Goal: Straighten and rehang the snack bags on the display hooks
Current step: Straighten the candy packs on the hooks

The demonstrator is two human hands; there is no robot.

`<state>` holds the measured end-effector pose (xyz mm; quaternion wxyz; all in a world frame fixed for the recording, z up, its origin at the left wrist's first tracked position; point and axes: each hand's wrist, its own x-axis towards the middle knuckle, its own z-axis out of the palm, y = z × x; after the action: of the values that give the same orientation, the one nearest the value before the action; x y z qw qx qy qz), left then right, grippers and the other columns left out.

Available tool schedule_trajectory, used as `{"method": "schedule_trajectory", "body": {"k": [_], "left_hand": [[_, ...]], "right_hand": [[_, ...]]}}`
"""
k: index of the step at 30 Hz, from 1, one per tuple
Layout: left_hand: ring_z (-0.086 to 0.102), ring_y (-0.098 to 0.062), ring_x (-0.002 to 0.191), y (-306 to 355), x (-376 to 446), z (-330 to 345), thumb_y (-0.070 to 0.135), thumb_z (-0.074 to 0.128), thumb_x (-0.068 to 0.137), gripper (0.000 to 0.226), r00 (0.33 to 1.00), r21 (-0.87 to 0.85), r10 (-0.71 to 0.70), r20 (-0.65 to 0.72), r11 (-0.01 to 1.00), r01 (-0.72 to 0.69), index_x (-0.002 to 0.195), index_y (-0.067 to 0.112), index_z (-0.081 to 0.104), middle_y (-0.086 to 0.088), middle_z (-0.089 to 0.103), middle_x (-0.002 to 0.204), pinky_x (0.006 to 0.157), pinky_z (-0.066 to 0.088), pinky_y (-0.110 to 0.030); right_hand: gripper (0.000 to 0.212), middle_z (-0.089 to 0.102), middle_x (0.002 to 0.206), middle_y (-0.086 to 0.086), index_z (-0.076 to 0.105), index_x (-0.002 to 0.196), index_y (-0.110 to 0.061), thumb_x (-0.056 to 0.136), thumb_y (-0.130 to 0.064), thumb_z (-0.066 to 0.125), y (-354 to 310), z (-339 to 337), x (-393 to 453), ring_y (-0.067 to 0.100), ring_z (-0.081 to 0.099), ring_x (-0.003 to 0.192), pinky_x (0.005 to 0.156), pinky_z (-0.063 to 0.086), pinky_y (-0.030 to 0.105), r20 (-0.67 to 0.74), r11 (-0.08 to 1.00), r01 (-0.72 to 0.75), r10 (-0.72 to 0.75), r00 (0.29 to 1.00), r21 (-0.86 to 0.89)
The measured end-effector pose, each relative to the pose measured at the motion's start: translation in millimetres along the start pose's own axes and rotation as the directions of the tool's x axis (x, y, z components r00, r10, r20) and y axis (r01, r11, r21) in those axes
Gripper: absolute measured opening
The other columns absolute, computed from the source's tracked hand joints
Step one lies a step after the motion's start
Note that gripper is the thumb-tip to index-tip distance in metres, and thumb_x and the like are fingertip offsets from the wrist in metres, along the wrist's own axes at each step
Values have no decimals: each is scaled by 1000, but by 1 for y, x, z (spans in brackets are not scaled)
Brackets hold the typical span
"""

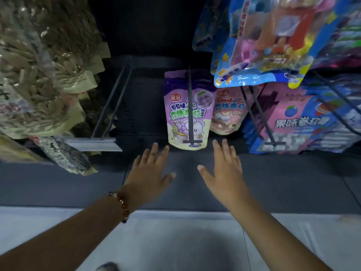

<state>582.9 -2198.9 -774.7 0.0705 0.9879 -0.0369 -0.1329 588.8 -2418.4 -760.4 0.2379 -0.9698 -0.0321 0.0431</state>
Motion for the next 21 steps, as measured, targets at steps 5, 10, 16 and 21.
{"method": "schedule_trajectory", "body": {"k": [5,10,16,21], "left_hand": [[-1,-20,151,17,-111,-57,89,5,71,96,960,-180,146,239,978,-104,153,41,-3,4,-12,163,120,9,-39],[2,-19,151,42,-203,-186,77,15,84,79,962,-212,138,236,973,-88,153,43,-1,7,-14,163,120,13,-39],[-3,-26,151,74,-273,-362,77,6,79,87,995,-63,57,79,997,-52,155,35,1,-2,-10,164,119,7,-43],[-11,-27,150,95,-325,-435,77,15,87,83,1000,-5,-5,20,1000,5,155,33,-4,-2,-16,163,120,1,-44]], "right_hand": [[74,-2,162,-8,19,154,-30,90,-64,33,-37,-71,-100,18,-10,150,118,-2,33,101,998,31,-37,994,61],[67,0,156,-21,21,153,-35,91,-56,37,-103,-202,-170,8,-8,148,114,-7,23,98,981,-36,17,995,192],[76,1,164,-4,13,155,-31,90,-65,32,-174,-361,-203,20,-7,150,119,-2,36,163,993,9,-28,986,117],[71,-4,164,-4,12,155,-33,95,-58,40,-218,-444,-214,25,-7,150,119,3,44,181,994,26,-45,983,102]]}}
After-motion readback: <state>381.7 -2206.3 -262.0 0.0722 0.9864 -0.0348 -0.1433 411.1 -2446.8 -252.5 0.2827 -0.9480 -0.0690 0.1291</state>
